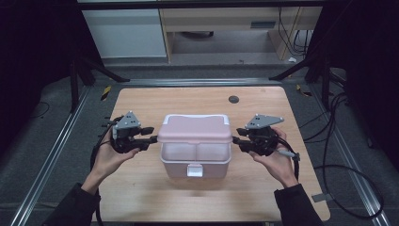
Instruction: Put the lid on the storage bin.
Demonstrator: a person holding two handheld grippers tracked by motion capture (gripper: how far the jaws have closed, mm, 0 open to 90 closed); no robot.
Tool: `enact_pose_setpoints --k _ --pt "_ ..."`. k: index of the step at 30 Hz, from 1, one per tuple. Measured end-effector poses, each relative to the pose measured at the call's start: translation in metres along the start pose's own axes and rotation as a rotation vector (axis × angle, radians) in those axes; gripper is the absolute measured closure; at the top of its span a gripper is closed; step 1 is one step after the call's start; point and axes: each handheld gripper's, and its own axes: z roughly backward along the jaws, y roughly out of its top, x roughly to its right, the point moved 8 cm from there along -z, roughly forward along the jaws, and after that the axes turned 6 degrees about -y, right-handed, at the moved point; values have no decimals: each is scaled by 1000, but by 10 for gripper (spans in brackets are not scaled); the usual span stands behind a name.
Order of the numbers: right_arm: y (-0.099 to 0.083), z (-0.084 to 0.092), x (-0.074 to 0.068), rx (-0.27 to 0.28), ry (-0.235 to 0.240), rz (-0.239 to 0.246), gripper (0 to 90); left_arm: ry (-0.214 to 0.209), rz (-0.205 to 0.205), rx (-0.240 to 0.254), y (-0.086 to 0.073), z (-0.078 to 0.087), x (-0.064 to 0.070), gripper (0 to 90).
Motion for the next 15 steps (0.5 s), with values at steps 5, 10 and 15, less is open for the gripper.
enact_pose_setpoints --k 5,10,15 --pt "-23 2 18 -14 -55 -55 553 13 80 8 -27 3 -11 544" --pt "-47 1 36 -27 -104 -139 471 45 161 -8 -50 2 -27 512" --pt "-71 -3 50 -64 -143 -199 399 74 222 -11 -68 -5 -39 463"
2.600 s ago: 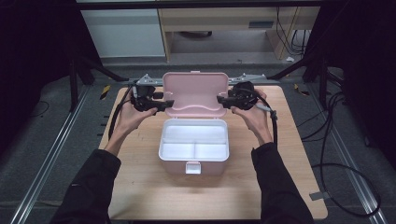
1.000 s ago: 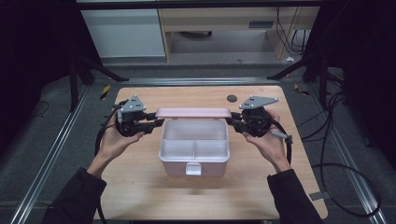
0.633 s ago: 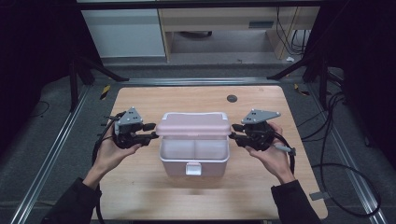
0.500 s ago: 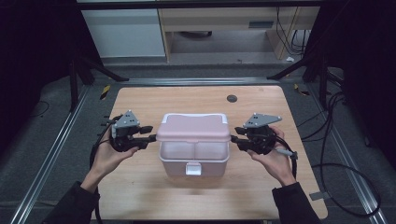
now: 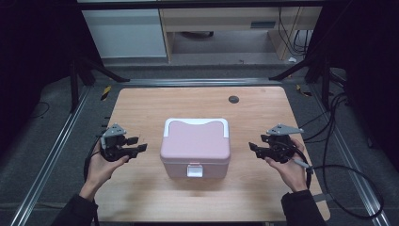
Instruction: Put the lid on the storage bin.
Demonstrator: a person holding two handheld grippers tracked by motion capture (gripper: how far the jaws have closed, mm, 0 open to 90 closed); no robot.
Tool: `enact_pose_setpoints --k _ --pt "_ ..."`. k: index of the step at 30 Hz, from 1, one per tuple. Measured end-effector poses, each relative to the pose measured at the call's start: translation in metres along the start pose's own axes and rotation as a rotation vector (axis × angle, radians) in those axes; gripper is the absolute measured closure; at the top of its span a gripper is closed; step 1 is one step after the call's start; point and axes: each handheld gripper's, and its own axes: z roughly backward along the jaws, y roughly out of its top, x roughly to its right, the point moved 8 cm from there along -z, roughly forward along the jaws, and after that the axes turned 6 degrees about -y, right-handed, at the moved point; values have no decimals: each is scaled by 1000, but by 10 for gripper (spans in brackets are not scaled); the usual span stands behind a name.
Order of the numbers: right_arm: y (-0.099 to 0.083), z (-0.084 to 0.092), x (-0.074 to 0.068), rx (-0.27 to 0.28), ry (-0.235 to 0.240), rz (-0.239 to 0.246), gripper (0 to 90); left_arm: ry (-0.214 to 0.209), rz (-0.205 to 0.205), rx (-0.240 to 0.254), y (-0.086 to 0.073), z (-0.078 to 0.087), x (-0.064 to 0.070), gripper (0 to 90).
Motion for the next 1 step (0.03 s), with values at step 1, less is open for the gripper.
enact_pose_setpoints --k 1 --pt "-5 -1 4 -14 -10 -12 391 3 6 -5 -3 -1 -2 453"
